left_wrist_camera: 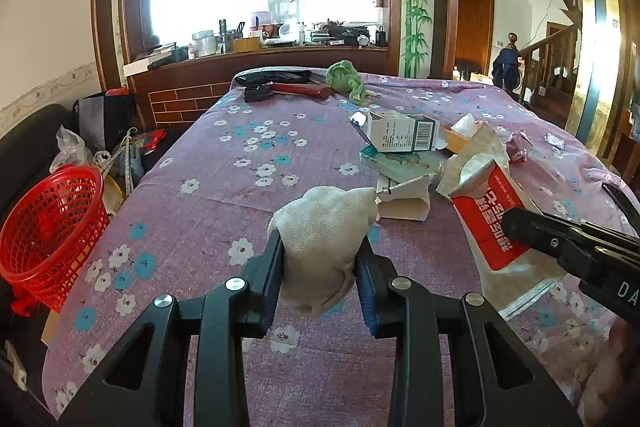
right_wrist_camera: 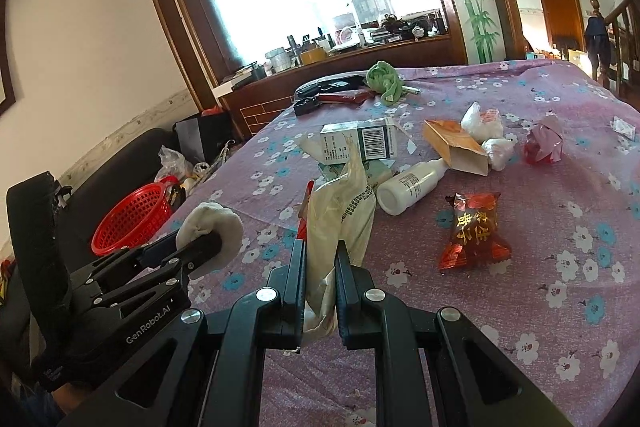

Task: Collect trash
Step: 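Grasp the white cloth bundle with the left tool while the right tool holds the wet-wipe packet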

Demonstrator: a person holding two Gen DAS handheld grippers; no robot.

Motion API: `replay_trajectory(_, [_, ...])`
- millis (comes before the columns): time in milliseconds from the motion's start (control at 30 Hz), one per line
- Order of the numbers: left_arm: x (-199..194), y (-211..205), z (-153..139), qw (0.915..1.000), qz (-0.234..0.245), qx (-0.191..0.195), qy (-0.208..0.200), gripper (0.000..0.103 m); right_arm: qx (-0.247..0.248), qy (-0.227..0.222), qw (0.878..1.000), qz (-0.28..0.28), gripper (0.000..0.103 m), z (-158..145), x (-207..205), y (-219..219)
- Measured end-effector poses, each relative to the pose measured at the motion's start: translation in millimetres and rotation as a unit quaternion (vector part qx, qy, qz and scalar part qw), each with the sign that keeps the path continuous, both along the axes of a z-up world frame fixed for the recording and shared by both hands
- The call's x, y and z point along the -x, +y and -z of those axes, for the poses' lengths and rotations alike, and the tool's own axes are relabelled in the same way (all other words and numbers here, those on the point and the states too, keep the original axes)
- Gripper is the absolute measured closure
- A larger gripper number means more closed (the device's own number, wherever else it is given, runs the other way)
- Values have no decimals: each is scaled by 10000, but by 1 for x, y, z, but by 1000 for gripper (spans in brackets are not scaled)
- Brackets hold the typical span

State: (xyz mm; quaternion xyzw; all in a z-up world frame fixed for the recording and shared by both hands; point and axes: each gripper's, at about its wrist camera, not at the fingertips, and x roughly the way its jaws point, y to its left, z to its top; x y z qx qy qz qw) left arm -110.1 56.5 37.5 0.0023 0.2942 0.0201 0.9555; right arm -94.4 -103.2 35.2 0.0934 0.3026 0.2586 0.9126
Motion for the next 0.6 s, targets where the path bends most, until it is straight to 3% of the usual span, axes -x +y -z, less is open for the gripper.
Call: replay_trajectory(600, [0,1,1,10000,-17,-6,-5,71,2,4,10000,7,89,0,1,-1])
